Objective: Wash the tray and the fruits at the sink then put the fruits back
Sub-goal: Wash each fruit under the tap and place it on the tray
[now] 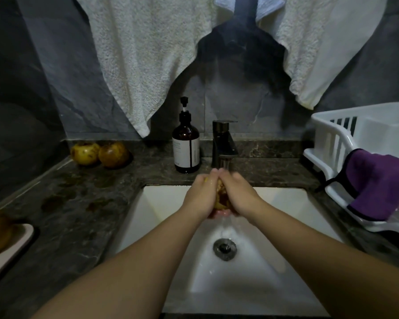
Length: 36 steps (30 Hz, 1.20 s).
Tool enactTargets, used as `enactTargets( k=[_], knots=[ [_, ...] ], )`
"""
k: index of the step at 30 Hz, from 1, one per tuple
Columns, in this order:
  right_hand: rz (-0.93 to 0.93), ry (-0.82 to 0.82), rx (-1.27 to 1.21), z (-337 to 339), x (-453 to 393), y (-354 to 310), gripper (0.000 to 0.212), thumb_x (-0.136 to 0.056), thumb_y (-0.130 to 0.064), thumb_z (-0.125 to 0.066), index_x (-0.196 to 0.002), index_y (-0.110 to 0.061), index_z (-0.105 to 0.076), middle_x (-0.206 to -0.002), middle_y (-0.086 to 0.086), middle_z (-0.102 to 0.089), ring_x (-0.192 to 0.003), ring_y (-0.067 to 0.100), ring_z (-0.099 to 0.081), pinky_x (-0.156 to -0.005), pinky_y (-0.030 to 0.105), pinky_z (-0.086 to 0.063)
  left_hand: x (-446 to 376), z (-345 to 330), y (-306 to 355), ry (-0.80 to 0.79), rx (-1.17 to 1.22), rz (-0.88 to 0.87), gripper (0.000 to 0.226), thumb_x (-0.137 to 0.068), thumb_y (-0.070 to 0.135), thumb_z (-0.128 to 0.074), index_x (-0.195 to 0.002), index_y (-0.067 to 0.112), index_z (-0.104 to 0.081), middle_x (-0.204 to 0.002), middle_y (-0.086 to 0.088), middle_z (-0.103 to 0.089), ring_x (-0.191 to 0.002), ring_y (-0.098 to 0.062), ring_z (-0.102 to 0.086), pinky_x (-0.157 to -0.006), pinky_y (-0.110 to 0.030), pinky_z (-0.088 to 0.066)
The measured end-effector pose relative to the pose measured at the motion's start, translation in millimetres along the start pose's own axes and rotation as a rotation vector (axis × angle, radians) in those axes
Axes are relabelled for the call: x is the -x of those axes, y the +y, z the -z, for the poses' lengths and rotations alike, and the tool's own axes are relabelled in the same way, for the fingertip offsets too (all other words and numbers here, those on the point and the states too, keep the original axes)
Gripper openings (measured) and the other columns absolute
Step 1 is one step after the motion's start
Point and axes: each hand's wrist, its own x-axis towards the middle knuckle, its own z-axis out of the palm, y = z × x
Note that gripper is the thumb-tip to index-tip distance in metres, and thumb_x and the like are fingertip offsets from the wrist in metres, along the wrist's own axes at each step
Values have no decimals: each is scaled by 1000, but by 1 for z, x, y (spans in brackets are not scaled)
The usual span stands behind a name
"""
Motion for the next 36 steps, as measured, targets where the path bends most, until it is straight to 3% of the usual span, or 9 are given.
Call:
enactTargets(
  k=[7,12,15,19,23,26,29,33,36],
  knots=[
    [22,-93,-14,3,-1,4,40,-98,-67,-41,-121,-37,-51,-109,4,-67,-85,17,-73,-74,40,-62,-5,7,-4,0,-64,77,64,-97,75,-40,-124,23,-65,-108,-10,-73,-100,-28,-71,-101,-50,-54],
    [17,-142,41,5,-1,2,43,-92,-74,-40,-123,-46,-49,-107,0,-66,-84,18,-72,-64,36,-57,-8,10,-6,-123,108,230,58,-89,78,-54,-115,28,-63,-93,-12,-77,-60,-23,-74,-53,-28,-55],
    [-21,-94,63,4,-3,5,45,-96,-72,-39,-124,-38,-51,-109,3,-67,-83,18,-71,-64,31,-51,-8,5,-8,-80,129,183,51,-89,71,-60,-118,29,-59,-108,-17,-72,-80,-33,-78,-67,-40,-62],
    [97,-71,166,6,-6,10,38,-99,-59,-46,-131,-38,-51,-120,2,-61,-100,17,-60,-75,35,-51,-6,7,-7,-125,138,242,60,-93,76,-49,-119,24,-64,-80,-12,-73,-59,-25,-71,-51,-29,-54],
    [58,-52,169,4,-1,4,45,-97,-69,-40,-123,-35,-52,-111,1,-62,-96,20,-62,-71,39,-56,-4,4,-5,-91,122,208,60,-93,75,-49,-123,25,-62,-104,-17,-74,-82,-34,-77,-75,-47,-65],
    [187,-22,301,6,1,7,42,-99,-63,-44,-131,-36,-49,-116,4,-62,-97,21,-63,-72,41,-59,-3,7,-7,-160,162,279,60,-96,73,-46,-116,20,-65,-74,-12,-74,-58,-26,-71,-56,-30,-58],
    [16,-69,124,8,1,1,50,-95,-74,-39,-129,-37,-44,-110,3,-58,-88,25,-67,-48,30,-55,-2,5,-3,-89,146,162,47,-96,61,-50,-115,21,-64,-93,-20,-76,-72,-36,-78,-68,-44,-63],
    [211,-50,325,10,2,8,45,-95,-66,-50,-133,-42,-47,-116,-2,-60,-97,17,-62,-73,37,-57,4,7,-3,-217,196,353,65,-97,74,-44,-123,17,-63,-80,-17,-75,-65,-28,-74,-54,-34,-61],
    [86,-125,151,11,6,5,57,-91,-73,-50,-138,-43,-40,-117,-3,-61,-91,15,-66,-65,32,-56,2,8,-2,-152,225,287,56,-98,66,-48,-124,19,-62,-91,-20,-77,-73,-31,-77,-63,-37,-64]
  ],
)
